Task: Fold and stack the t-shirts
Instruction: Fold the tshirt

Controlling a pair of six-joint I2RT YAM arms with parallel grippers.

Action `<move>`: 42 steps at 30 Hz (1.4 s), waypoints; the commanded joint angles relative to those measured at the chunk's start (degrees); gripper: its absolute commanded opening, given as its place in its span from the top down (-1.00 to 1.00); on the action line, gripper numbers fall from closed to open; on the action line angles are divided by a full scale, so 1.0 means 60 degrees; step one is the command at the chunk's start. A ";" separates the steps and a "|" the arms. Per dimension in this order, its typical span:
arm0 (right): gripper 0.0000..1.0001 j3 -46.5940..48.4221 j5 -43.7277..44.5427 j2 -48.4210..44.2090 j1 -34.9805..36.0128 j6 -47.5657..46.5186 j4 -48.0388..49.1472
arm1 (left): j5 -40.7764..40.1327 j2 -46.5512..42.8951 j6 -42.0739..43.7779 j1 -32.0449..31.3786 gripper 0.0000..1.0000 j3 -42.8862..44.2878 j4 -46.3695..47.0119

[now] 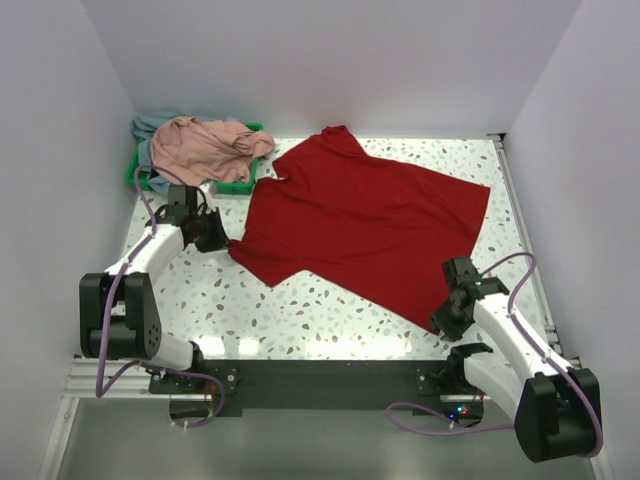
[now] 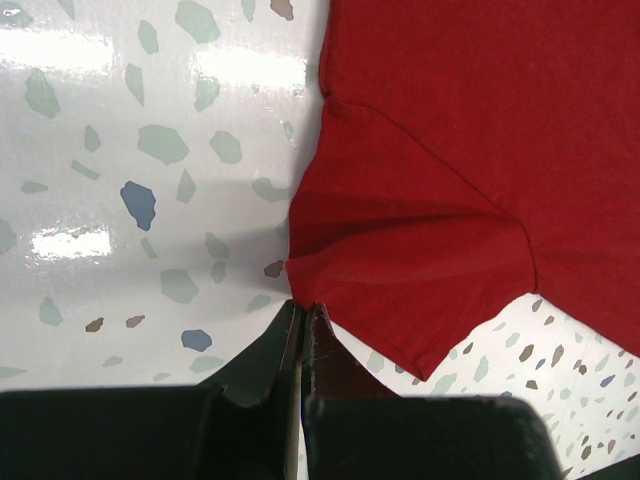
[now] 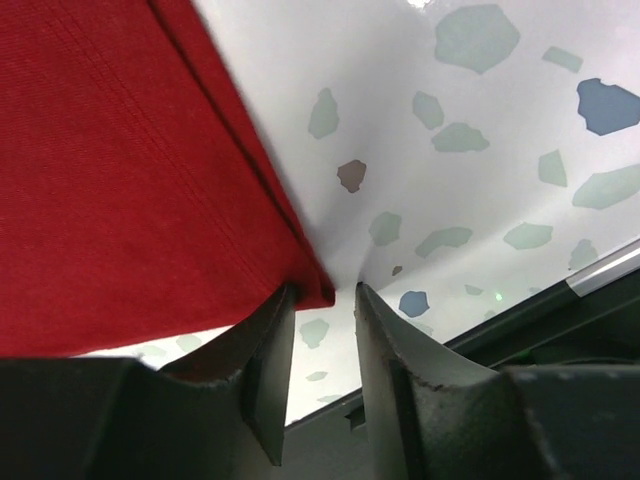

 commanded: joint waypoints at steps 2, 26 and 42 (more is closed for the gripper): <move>0.35 -0.0122 0.0324 0.0017 0.0083 0.0378 0.0196 | 0.0148 -0.0064 0.0144 0.0146 1.00 0.0321 0.0193; 1.00 0.2015 -0.0262 0.0719 0.0551 -0.1115 -0.1208 | 0.0631 -0.0971 -0.0338 0.0204 1.00 0.0599 -0.0613; 1.00 0.4024 -0.0233 0.0325 0.1167 -0.1819 -0.4652 | 0.0734 -0.3666 -0.1393 0.0204 1.00 0.0379 -0.2546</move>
